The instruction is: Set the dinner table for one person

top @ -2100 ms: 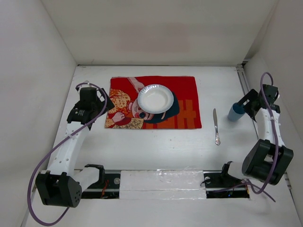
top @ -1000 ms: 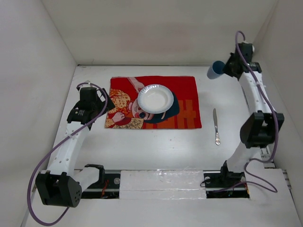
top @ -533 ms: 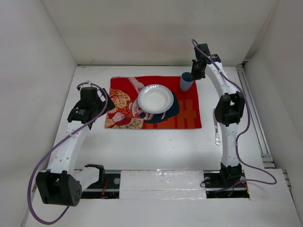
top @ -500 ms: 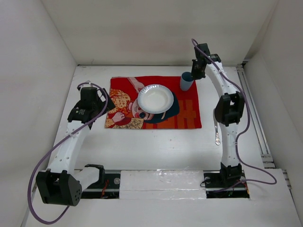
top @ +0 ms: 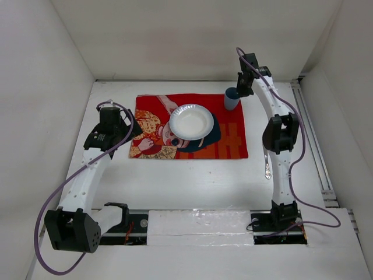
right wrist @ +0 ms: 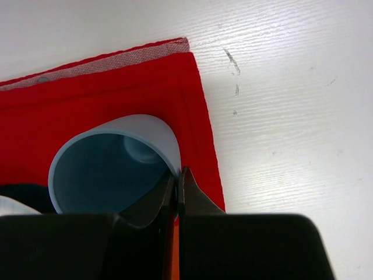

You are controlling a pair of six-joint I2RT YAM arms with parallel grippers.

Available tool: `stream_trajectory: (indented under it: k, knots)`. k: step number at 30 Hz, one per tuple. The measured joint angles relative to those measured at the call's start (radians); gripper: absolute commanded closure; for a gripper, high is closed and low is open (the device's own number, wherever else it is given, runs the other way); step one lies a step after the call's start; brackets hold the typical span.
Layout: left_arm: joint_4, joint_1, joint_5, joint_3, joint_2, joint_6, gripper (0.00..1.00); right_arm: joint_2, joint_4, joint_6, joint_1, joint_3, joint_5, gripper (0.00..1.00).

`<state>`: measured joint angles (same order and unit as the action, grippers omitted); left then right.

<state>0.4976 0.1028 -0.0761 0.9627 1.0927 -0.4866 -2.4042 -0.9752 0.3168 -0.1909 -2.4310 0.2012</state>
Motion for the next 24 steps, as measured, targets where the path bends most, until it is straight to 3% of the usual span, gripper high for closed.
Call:
stream_trajectory:
  k: [3,5,6,7,12,13,16,17,21,24]
  knots:
    - [0.000,0.000,0.002,0.000,0.000,0.000,0.00,-0.021,0.002,0.000,0.000,-0.003,-0.006,0.99]
    - [0.000,0.000,0.002,0.000,0.000,0.000,0.00,-0.024,0.008,0.002,0.001,-0.008,-0.010,0.90]
    - [0.000,0.000,0.003,0.000,0.000,0.000,0.00,-0.025,0.008,0.004,0.002,-0.011,-0.011,0.80]
    - [0.000,0.000,0.004,0.000,0.000,0.000,0.00,-0.026,0.010,0.008,0.002,-0.014,-0.013,0.61]
    - [0.000,0.000,0.006,0.000,0.000,0.000,0.00,-0.031,0.018,0.025,0.001,-0.016,-0.037,0.41]
    - [0.000,0.000,0.008,0.000,0.000,0.000,0.00,-0.031,0.019,0.029,0.002,-0.016,-0.050,0.25]
    - [0.000,0.000,0.013,0.000,0.000,0.001,0.00,-0.031,0.035,0.046,0.008,-0.020,-0.085,0.04]
    - [0.000,0.000,0.015,0.000,0.000,0.002,0.00,-0.028,0.043,0.055,0.011,-0.022,-0.095,0.00]
    - [-0.001,0.000,0.016,0.000,0.006,0.008,0.00,0.030,0.056,0.068,0.040,-0.013,-0.105,0.00]
    - [-0.001,0.000,0.016,0.000,0.010,0.008,0.00,0.186,0.101,0.064,0.083,0.105,-0.086,0.00]
